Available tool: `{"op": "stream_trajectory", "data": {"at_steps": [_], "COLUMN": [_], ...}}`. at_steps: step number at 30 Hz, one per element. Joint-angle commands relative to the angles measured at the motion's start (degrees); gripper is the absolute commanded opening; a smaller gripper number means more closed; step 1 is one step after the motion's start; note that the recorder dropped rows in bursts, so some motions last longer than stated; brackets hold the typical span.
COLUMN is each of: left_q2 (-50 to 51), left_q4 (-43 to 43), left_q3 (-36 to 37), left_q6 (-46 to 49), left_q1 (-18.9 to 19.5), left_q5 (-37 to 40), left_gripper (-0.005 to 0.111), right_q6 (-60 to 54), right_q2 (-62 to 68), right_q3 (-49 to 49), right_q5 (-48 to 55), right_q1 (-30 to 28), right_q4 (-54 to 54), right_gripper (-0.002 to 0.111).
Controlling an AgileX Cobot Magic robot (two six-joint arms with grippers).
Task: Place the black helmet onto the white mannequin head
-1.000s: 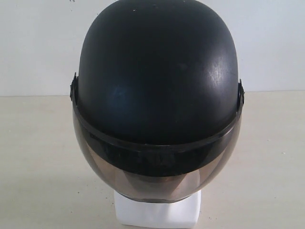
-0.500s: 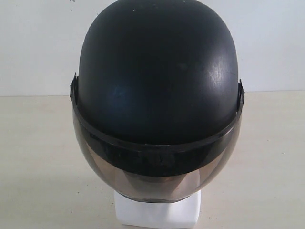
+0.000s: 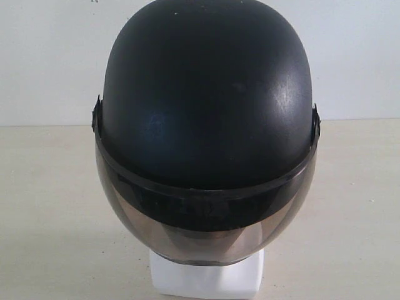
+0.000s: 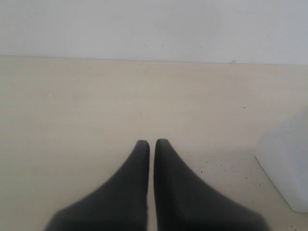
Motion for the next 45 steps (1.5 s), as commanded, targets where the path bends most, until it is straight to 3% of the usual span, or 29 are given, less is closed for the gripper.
{"op": "stream_trajectory", "data": {"at_steps": [1,5,45], "left_q2": [-0.15,-0.15,-0.15], "left_q4": [-0.28,-0.28,-0.28], "left_q3": [0.18,0.18,0.18], "left_q6": [0.28,0.28,0.28], "left_q1": [0.02,0.02,0.02], "left_q5": [-0.04,-0.04,-0.04], "left_gripper": [0.004,0.004,0.004], "right_q6": [18.22,21.55,20.86], "right_q2": [-0.60,-0.60,-0.60], "right_q3": [0.00,0.00,0.00], "right_q5": [5.97,10.01,10.43], "right_q1": [-0.21,-0.21,-0.21], "right_q4": [-21.44,-27.15,-26.75], "right_gripper": [0.000,0.000,0.000]}}
